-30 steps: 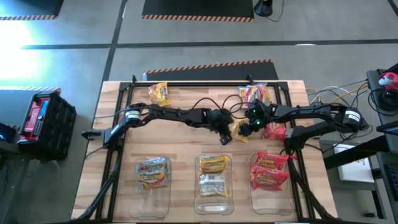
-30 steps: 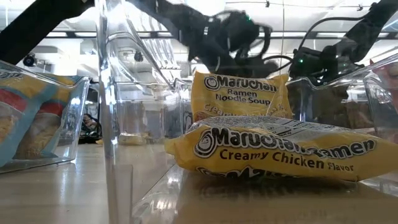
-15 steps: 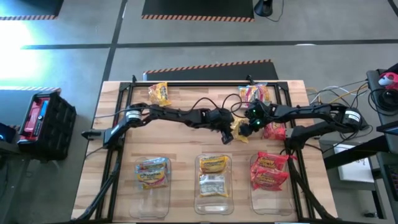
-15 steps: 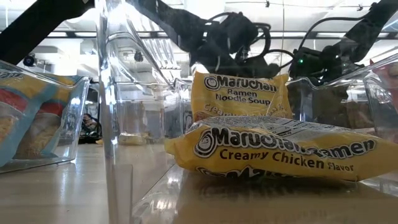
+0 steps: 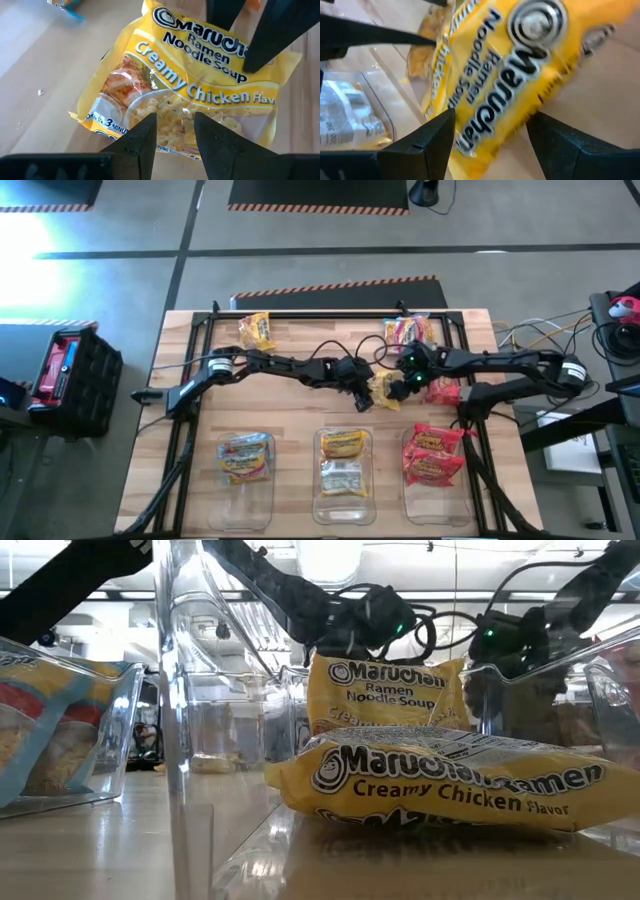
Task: Sort Maruchan noodles
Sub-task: Put the yellow noodle pack into the right transparent bin
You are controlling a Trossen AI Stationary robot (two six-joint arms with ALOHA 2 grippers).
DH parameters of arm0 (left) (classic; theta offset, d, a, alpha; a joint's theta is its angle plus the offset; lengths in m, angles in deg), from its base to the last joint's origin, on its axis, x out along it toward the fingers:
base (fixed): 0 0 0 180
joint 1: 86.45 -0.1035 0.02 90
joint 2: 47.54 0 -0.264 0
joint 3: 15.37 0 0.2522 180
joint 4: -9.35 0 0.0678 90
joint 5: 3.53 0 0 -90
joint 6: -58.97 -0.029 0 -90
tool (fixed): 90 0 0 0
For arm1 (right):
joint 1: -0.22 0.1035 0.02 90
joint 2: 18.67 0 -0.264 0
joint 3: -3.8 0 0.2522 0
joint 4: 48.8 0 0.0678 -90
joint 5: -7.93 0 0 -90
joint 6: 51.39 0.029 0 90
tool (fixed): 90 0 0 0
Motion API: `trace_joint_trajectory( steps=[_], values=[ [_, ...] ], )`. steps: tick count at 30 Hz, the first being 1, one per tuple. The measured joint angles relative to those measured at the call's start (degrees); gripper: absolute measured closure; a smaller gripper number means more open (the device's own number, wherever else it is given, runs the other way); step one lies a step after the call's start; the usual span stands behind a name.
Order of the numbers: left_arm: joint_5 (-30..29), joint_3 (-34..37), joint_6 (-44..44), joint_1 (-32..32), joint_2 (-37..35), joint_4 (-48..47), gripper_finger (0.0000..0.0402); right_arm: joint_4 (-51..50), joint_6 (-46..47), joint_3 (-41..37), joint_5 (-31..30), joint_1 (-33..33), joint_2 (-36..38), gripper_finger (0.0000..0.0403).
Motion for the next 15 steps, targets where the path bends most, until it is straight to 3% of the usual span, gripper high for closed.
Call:
trace_joint_trajectory(
  steps=[10, 15],
  values=[
    [0.0, -0.1, -0.6, 0.0, 0.0, -2.3, 0.0286, -5.7, 2.3, 0.0, -1.2, 0.0, 9.6, 0.0172],
    [0.0, -0.1, -0.3, 0.0, 0.1, -3.3, 0.0286, -5.4, 3.0, -0.1, -5.1, 0.0, 9.6, 0.0172]
  ],
)
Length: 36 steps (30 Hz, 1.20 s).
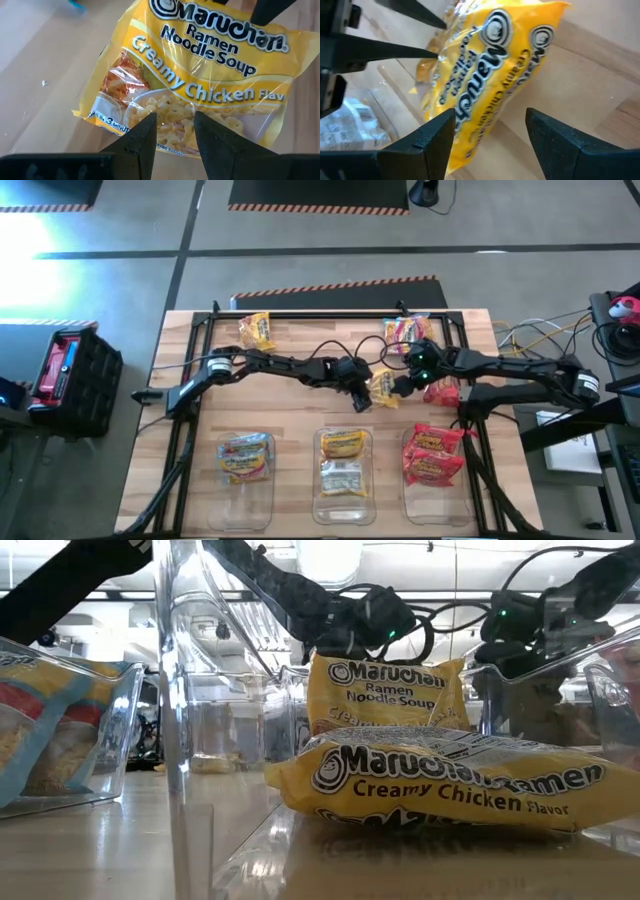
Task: Sort Maruchan noodles
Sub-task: Put the yellow noodle pack into the right transparent bin
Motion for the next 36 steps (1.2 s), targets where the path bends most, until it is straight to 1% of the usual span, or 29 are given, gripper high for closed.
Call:
trace_joint_trajectory(
  steps=[4, 11, 19, 30, 36],
  values=[
    [0.0, 0.0, 0.5, 0.0, 0.0, -1.8, 0.0286, 1.6, 0.0, -0.2, 0.0, 0.0, -2.1, 0.0172],
    [0.0, 0.1, 1.1, 0.0, 0.0, -2.3, 0.0286, 9.6, 0.6, -0.3, 0.6, 0.0, -6.3, 0.0172],
    [0.0, 0.2, 1.2, 0.0, 0.0, -2.4, 0.0286, 15.7, 1.0, -0.3, 1.1, 0.0, -10.7, 0.0172],
    [-1.9, 0.5, 3.6, 0.0, 0.5, -2.4, 0.0286, 21.7, 1.2, -0.3, 2.4, 0.0, -11.4, 0.0173],
    [-2.6, 0.4, 4.6, 0.0, 0.5, -2.0, 0.0286, 21.7, 1.1, -0.3, 2.4, 0.0, -11.4, 0.0193]
  ],
)
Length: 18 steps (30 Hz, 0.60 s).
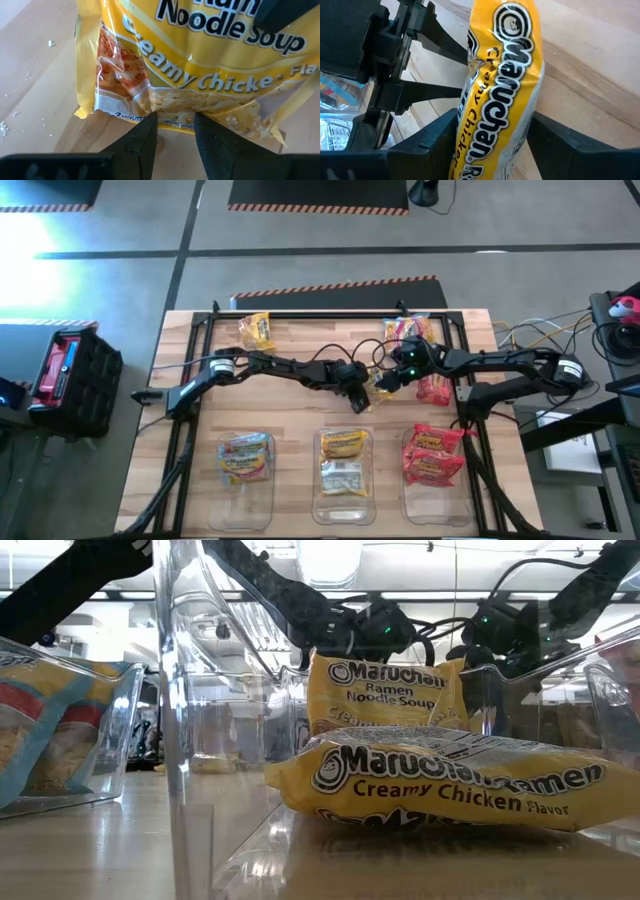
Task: Sort Maruchan noodles
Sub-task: Put the yellow noodle pack into the right transparent bin
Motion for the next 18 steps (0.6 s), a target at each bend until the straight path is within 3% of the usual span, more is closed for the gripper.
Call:
trace_joint_trajectory(
  steps=[12, 18],
  values=[
    [0.0, 0.0, 2.1, 0.0, -4.0, -1.8, 0.0286, -0.1, -0.2, 0.0, 0.3, 0.0, 0.1, 0.0271],
    [0.1, 1.5, 2.6, 0.2, -8.4, -5.8, 0.0286, -0.6, -0.3, 0.1, 2.4, 0.0, 1.0, 0.0284]
  ],
)
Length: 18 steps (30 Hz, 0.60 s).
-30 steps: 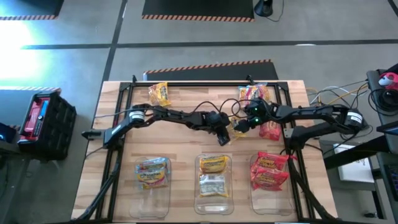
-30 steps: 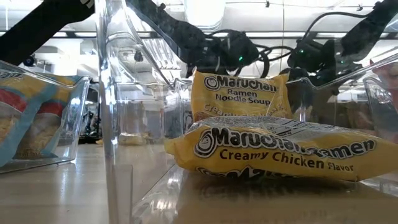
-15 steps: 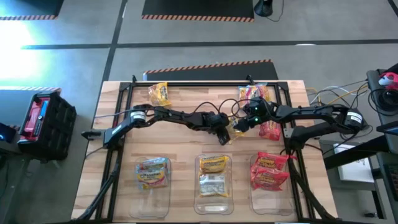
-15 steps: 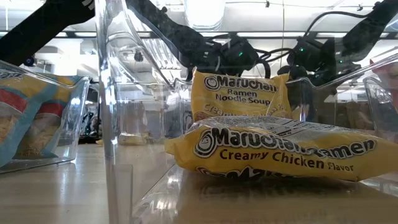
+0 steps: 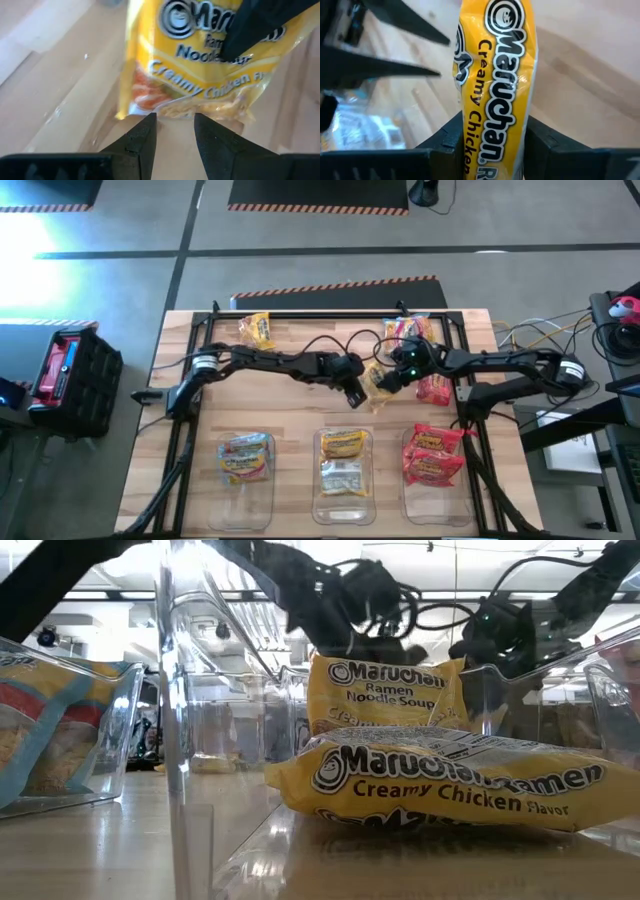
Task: Sort Maruchan noodles
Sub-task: Put the yellow noodle pack into the right transparent bin
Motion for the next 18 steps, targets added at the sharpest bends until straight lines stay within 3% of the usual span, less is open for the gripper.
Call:
trace_joint_trajectory(
  steps=[8, 13, 18],
  values=[
    [-1.7, 14.9, 6.2, 0.7, -11.7, 2.0, 0.0286, -0.5, 0.4, 1.4, 4.9, 2.8, 3.2, 0.0282],
    [-5.3, 27.0, 14.1, 1.6, -21.0, 6.7, 0.0286, -2.9, 0.5, 5.9, 4.8, 6.4, 6.3, 0.0282],
    [-12.2, 33.9, 22.7, 3.0, -26.4, 7.1, 0.0286, -8.0, -0.5, 13.2, 0.8, 12.6, 7.0, 0.0282]
  ],
)
